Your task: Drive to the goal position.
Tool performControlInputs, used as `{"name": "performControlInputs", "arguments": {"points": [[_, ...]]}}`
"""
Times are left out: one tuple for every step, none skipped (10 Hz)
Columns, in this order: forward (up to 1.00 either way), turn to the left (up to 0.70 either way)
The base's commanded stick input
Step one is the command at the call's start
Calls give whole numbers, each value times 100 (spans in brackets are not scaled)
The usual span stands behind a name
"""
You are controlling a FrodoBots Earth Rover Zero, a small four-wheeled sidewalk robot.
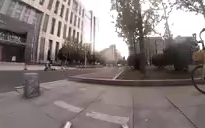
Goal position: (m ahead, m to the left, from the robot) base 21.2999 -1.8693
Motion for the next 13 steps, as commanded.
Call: {"name": "performControlInputs", "arguments": {"points": [[0, 6], [1, 26], [18, 41], [63, 41], [88, 34], [51, 22], [15, -43], [-31, -4], [-44, 40], [-55, 52], [-64, 41], [-75, 37], [-85, 33]]}}
